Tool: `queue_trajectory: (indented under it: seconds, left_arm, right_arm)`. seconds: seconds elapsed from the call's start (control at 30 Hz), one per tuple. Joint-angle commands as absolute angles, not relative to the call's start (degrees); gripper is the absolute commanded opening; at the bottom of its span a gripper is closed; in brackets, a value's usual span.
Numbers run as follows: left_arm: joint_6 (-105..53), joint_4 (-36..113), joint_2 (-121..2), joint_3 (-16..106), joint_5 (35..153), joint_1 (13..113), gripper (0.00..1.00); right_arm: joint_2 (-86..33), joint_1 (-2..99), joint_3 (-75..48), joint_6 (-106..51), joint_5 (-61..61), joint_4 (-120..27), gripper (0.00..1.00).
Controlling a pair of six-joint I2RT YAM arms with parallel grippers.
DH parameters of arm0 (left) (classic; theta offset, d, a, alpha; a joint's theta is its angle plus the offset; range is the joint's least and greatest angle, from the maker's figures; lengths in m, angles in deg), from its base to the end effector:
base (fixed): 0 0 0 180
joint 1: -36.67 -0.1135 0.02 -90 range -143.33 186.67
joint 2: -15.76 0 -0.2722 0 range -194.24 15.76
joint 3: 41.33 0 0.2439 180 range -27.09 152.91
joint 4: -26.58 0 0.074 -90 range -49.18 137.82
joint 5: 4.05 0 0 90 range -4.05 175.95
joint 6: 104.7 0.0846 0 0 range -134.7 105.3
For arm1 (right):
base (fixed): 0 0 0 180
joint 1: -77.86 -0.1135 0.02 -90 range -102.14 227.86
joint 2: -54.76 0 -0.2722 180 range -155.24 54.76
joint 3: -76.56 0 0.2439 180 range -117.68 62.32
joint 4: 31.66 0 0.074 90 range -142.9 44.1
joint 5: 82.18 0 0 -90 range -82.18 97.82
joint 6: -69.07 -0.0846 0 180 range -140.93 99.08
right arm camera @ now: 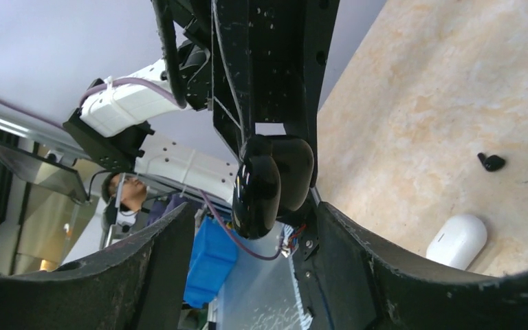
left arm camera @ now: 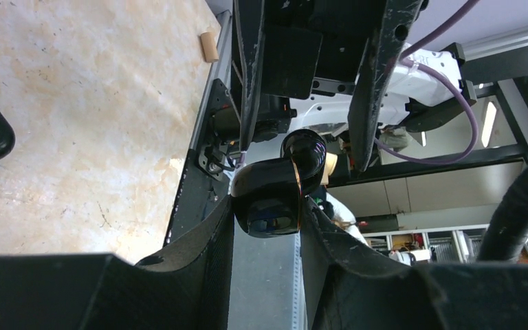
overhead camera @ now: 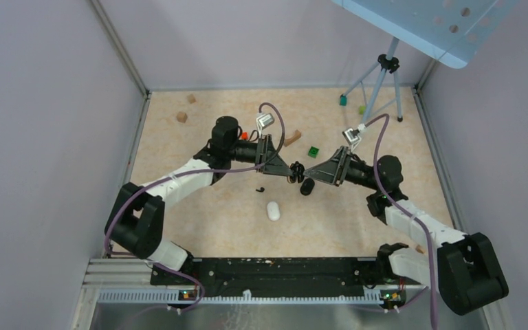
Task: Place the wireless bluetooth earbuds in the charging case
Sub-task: Pass from the left arm to the right
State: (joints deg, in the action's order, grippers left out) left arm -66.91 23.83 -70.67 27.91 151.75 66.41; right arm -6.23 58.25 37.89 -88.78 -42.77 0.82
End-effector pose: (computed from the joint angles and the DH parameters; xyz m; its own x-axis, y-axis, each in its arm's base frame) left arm 0.2581 -0.2363 0.2860 -0.8995 0.1408 -0.4137 0.4235 0.0474 -0.9047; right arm 0.2035 0.1419 0.2814 -0.7982 0.3398 -0.4974 -0.5043 0.0744 0.8603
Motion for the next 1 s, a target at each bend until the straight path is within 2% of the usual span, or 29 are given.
queue_trajectory:
  seconds: [0.0, 0.13, 0.37, 0.57, 0.83, 0.97]
  left_arm:
    - [-76.0, 9.2, -70.3, 24.9, 152.9, 66.0, 0.13]
    - [-80.1, 2.8, -71.6, 23.0, 153.7, 66.0, 0.13]
    - [-79.5, 3.9, -71.7, 23.6, 153.8, 66.0, 0.12]
    - [-79.1, 4.3, -71.6, 23.8, 154.0, 66.0, 0.12]
    - [-78.6, 5.0, -71.5, 23.6, 154.3, 65.9, 0.12]
    - [-78.4, 5.1, -71.4, 23.8, 154.1, 66.0, 0.14]
  right_arm:
    - [-7.6, 58.1, 38.9, -93.3, -45.3, 13.4, 0.64]
    - [-8.5, 57.7, 38.3, -93.3, -46.2, 14.0, 0.63]
    - [-12.3, 55.6, 36.8, -95.8, -47.0, 18.0, 0.59]
    - [-16.3, 55.0, 37.2, -100.7, -46.7, 27.1, 0.42]
    - [-18.1, 54.9, 37.7, -102.9, -45.8, 30.9, 0.28]
    - [-18.0, 55.0, 37.8, -102.9, -45.7, 30.5, 0.15]
